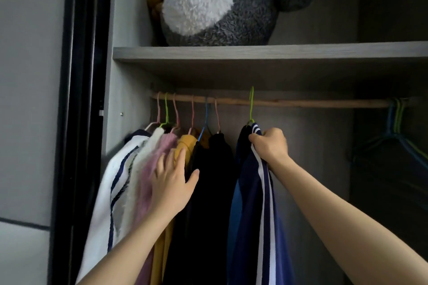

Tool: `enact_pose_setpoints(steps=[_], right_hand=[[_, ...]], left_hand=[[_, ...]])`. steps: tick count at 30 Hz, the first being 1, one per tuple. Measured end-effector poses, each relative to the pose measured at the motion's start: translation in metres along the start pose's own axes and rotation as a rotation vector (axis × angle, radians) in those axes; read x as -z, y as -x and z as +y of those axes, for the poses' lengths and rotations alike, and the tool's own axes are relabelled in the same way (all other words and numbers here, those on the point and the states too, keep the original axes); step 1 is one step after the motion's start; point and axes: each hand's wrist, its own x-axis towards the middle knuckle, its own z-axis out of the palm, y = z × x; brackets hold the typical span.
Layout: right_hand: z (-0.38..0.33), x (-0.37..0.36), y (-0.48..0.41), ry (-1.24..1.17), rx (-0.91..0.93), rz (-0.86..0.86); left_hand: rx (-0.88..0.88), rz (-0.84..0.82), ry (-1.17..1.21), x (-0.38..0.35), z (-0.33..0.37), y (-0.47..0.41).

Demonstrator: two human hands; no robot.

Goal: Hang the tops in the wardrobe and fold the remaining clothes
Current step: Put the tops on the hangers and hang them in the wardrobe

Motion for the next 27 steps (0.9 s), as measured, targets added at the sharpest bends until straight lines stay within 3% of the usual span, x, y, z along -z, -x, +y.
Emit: enact_pose_setpoints(steps=[5, 14, 23, 27], right_hand=[[-0.009, -0.045, -0.018, 0.107, -0.001, -0.009], [0.015, -0.092, -0.020, 0.189, -0.043, -0.102], [0.041, -0.039, -0.019, 0.337, -0.047, -0.112], [0.077, 0.029, -0.013, 0.680, -0.071, 0.036]], left_hand=[[-0.052, -0.052, 0.063, -0.015, -0.011, -0.013], [-0.174, 0.075, 0.063, -0.027, -0.021, -0.015], [-0.336, 0.282, 0.127, -0.027, 0.014, 0.005], [-0.470, 0.316, 0.175, -0.035, 0.052, 0.024]])
